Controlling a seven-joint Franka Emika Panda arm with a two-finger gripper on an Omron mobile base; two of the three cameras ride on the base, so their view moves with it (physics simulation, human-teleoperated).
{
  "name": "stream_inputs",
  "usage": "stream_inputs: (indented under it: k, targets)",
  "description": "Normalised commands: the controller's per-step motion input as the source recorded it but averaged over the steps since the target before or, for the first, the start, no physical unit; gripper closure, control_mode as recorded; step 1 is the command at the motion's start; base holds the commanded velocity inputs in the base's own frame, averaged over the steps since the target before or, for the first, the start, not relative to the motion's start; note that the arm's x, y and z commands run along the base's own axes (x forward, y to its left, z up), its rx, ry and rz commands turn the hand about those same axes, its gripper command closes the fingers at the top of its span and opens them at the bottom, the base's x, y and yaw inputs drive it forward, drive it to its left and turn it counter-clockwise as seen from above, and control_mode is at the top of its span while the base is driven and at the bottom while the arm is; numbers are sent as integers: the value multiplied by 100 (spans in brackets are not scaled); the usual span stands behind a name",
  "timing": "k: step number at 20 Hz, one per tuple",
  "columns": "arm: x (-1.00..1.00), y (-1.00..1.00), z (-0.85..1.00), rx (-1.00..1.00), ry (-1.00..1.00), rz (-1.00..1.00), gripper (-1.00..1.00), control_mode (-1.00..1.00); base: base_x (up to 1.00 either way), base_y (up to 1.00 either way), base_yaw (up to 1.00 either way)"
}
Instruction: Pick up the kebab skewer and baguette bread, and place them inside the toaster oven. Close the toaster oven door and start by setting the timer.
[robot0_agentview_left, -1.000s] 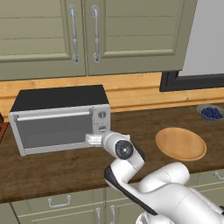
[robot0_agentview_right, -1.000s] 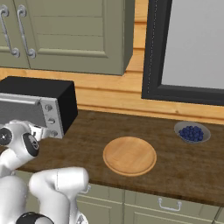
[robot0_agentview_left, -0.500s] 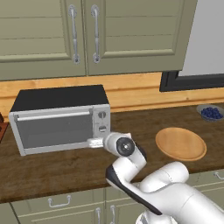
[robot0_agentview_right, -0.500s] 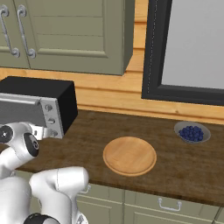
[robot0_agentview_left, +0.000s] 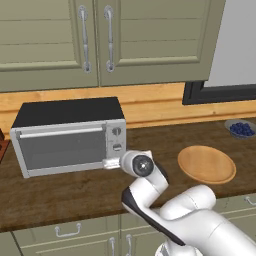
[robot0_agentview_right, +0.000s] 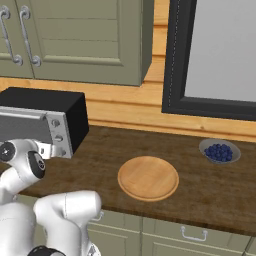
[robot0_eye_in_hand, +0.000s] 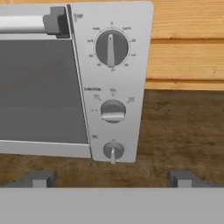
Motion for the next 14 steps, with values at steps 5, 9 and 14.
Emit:
stream_inputs:
  k: [5, 9, 14]
  targets:
    - [33, -1, -14, 0, 0, 0, -100, -100, 0, 0, 0]
    - [21, 0, -27, 0, 0, 0, -100, -100, 0, 0, 0]
    - [13, 0, -31, 0, 0, 0, -100, -100, 0, 0, 0]
